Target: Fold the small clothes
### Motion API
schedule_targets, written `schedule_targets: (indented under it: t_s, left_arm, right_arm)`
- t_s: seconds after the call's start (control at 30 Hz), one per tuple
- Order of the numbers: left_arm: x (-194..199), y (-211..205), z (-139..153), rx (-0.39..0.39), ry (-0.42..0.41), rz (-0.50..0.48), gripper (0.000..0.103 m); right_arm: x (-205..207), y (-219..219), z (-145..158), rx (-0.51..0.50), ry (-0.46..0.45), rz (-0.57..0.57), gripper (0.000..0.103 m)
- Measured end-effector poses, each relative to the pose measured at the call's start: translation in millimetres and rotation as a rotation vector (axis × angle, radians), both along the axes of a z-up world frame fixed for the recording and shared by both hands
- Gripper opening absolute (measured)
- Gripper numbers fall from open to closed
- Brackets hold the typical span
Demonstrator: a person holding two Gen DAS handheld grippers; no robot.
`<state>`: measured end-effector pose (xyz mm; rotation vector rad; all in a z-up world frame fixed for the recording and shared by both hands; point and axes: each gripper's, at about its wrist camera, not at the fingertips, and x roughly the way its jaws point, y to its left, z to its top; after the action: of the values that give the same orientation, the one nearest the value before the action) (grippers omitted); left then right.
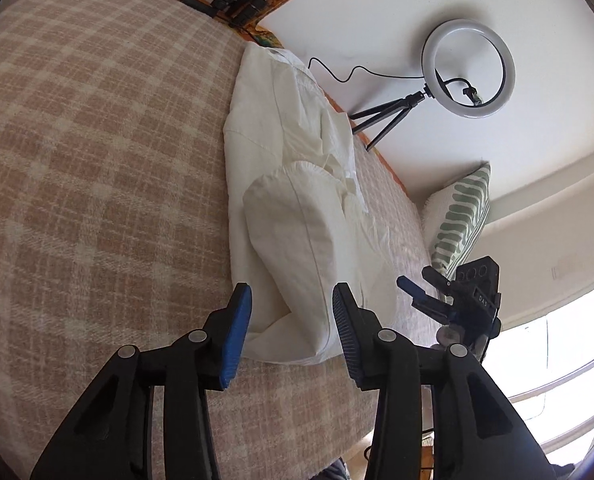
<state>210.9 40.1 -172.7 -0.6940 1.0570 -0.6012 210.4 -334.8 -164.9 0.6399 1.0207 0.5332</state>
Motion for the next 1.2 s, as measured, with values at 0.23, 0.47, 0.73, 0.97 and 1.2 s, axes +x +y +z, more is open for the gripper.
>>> schedule_targets:
  t_s: [0.23, 0.47, 0.73, 0.97, 1.2]
  left_arm:
    - [7.5, -22.5, -1.7, 0.063, -0.034, -0.009, 0.043]
    - [19.9, -36.3, 3.2, 0.092, -0.135, -0.038, 0.024]
    - [31.3, -24.9, -10.0, 0.072, -0.196, -0.057, 0.016]
    - [53.7, -6.8, -27.9, -0.061, -0.078, 0.011, 0.023]
    - [58.5, 0.5, -14.2, -0.125, -0.214, 0.001, 0.017]
  right_arm:
    - [-25.1, 22.5, -20.4, -0.102, 0.01, 0.086, 0.06]
    - [-29.5, 32.3, -17.9, -0.168, -0.013, 0.103, 0.028]
    - [-36.6, 32.3, -16.1, -0.187, -0.027, 0.107, 0.018]
    - [-36.0, 37.2, -15.8, -0.22, -0.023, 0.11, 0.017]
    - [-37.4, 38.6, -14.9, -0.236, -0.022, 0.116, 0.017]
